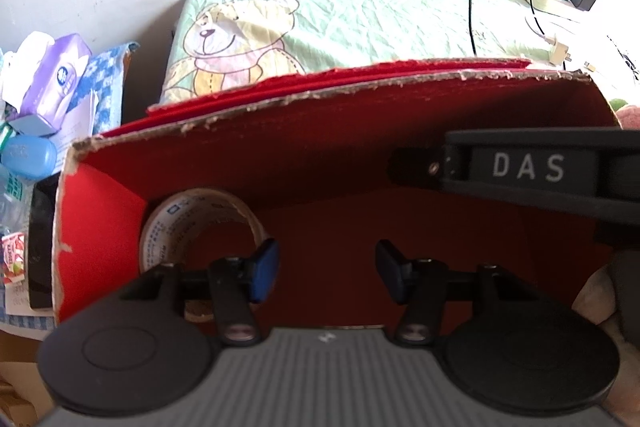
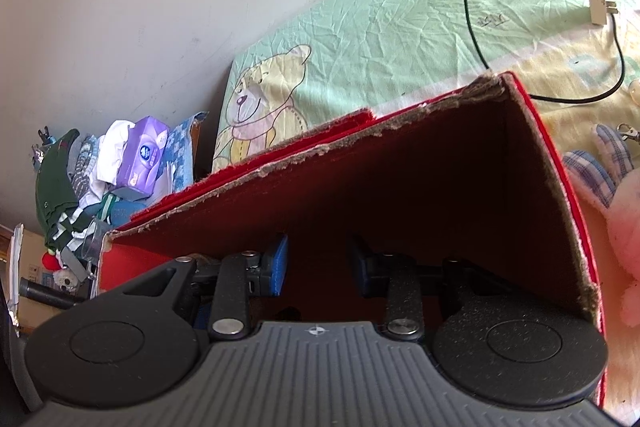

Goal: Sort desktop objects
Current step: 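Move the right gripper out of the box toward the pine cone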

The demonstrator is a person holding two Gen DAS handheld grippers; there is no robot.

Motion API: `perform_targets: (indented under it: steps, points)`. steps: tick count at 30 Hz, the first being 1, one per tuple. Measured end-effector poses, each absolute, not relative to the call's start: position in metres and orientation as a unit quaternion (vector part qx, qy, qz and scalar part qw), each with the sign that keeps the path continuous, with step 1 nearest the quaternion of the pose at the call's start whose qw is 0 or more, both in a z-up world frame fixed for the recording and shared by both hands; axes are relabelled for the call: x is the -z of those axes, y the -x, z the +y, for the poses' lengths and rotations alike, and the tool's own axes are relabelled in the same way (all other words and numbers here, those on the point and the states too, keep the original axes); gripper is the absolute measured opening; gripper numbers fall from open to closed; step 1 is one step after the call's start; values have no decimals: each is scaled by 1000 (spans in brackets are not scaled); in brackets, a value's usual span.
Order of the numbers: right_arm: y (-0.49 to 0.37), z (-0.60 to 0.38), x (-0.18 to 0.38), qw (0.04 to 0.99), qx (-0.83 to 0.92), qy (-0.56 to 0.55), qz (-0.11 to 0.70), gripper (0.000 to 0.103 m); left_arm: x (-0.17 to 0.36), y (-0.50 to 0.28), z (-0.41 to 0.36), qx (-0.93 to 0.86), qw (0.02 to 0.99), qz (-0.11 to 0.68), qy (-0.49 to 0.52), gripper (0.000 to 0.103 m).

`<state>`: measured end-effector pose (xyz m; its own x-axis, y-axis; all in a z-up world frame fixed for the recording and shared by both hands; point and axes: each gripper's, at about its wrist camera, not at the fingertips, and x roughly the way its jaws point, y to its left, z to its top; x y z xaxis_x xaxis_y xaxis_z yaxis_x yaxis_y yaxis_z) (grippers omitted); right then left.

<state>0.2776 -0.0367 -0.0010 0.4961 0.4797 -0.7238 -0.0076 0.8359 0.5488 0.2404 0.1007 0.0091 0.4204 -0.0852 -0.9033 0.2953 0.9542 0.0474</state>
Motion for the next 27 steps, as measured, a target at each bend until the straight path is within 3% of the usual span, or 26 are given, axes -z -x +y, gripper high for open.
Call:
perform_targets:
  steps: [15, 21, 27]
  points:
    - [-274, -35, -3, 836, -144, -232, 477, 37, -13, -230, 89, 108, 850, 495, -146, 59]
    - [-257, -41, -23, 866, -163, -242, 406, 36, -25, -217, 87, 108, 877, 440, -160, 59]
    - [-210, -68, -59, 894, -182, -278, 300, 36, -59, -181, 106, 141, 901, 399, -95, 64]
